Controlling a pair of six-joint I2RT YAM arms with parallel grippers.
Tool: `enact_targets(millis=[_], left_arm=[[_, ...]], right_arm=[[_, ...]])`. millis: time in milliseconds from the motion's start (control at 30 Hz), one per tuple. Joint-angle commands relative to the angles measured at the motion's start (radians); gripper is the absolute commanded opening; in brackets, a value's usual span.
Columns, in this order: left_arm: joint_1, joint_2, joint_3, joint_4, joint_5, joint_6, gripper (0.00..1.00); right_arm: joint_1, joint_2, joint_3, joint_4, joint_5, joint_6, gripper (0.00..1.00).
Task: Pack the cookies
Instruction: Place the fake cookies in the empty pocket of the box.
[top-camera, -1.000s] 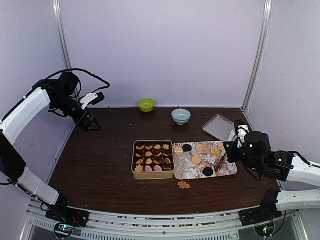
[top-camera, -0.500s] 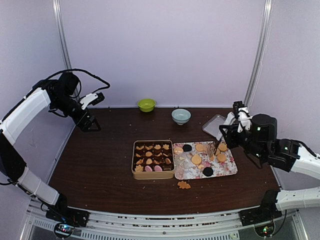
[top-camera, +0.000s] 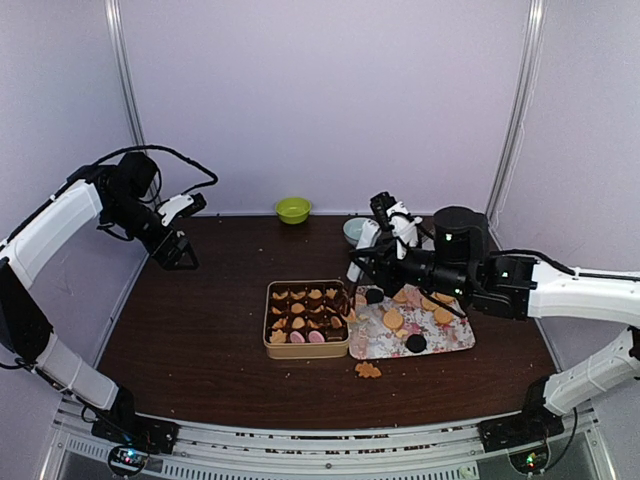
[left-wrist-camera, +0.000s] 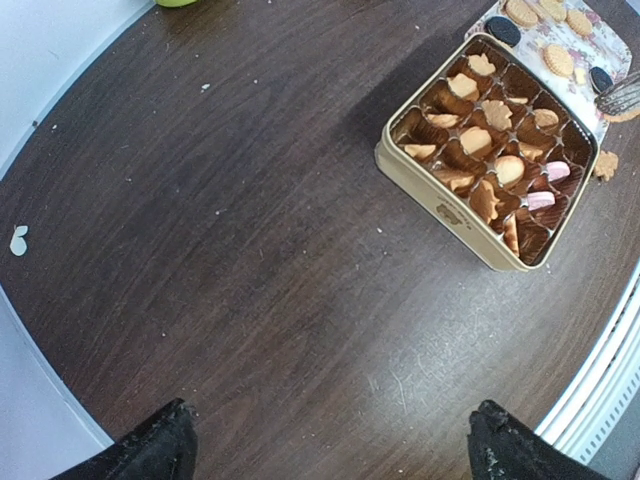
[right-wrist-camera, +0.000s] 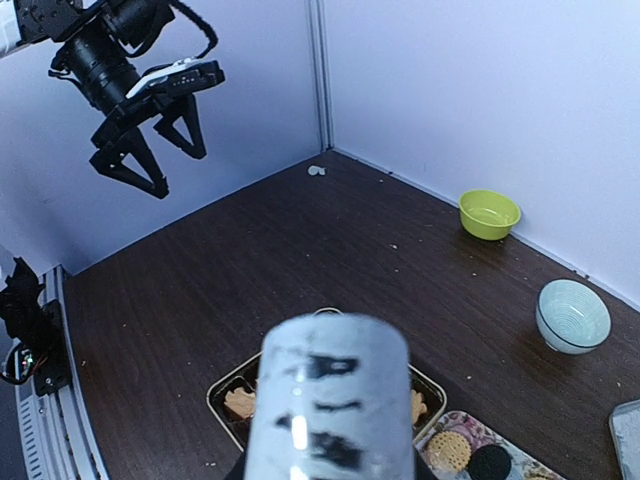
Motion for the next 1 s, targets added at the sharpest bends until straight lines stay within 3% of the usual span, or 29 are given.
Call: enact_targets(millis=[0, 300, 767, 967], left_arm=[[0.007, -0.029, -0.006, 0.027, 0.007, -0.01, 0.97], [0.009, -0.041, -0.014, 0.026, 0.009, -0.009, 0.97], [0.008, -0.038, 0.01, 0.02, 0.009, -0.01, 0.97], [0.009, -0.037, 0.017, 0.018, 0.006, -0.01, 0.97]], right_arm=[[0.024, 0.067, 0.068, 0.091, -0.068, -0.054, 0.0], [0.029, 0.167, 0.096, 0.096, -0.086, -0.098, 0.0], [0.03, 0.188, 0.055, 0.09, -0.063, -0.12, 0.0], [0.029, 0.189, 0.046, 0.085, -0.056, -0.104, 0.17]])
